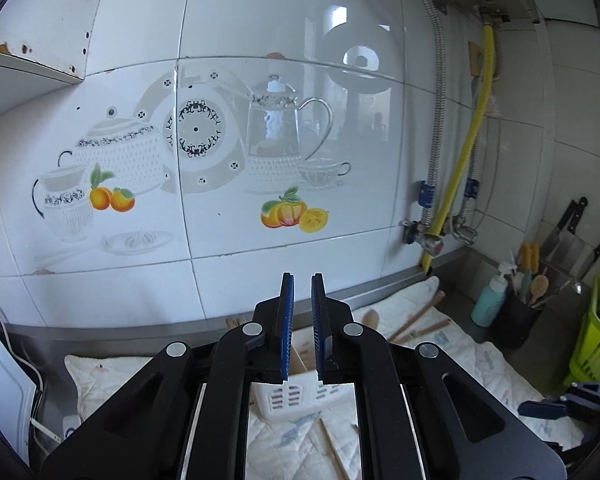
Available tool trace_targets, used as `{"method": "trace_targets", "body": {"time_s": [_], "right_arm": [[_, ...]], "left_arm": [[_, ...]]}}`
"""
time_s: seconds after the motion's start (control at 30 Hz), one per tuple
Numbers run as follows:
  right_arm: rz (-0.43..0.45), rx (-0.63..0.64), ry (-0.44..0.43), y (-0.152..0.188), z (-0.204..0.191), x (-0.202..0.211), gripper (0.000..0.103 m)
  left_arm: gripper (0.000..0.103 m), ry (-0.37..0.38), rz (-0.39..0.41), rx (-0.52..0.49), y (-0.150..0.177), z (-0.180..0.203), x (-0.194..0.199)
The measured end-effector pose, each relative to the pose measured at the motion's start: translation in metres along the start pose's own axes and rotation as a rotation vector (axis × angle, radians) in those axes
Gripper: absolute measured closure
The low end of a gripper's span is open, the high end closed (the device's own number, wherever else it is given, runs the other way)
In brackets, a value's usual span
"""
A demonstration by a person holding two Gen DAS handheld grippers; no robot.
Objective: Organize utensils
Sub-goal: 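Return both open grippers to the last two chopsticks on the mat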
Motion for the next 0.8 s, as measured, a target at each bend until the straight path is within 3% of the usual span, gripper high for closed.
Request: {"method": "trace_targets", "body": {"time_s": [0.17,0.43,0.8], "right_arm": [[-0.01,-0.026,-0.011,0.023,-0.008,0.017,0.063],[-0.039,-0.068,-0.017,0.065,-0.017,0.029,0.063],[-0.172,-0.103,0.01,0.141,-0.022,-0.024,0.073]], "left_arm": [[0.083,0.028,-0.02,-0.015,0.026,0.01,0.033],[0.068,0.069,-0.121,0.012,0.105,0.014,0.059],[0.056,0.011,-0.284,0.078,0.205,-0.002,0.049]]}}
Point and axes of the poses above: each gripper's, at about its wrist camera, not at the fingertips, and x roughly against the way its jaws point, z to its right, y to its underside, the point moved 3 cm from there along -x, roughly the way its jaws point, and after that the axes turned 3 degrees about x, right-handed, at the moved point
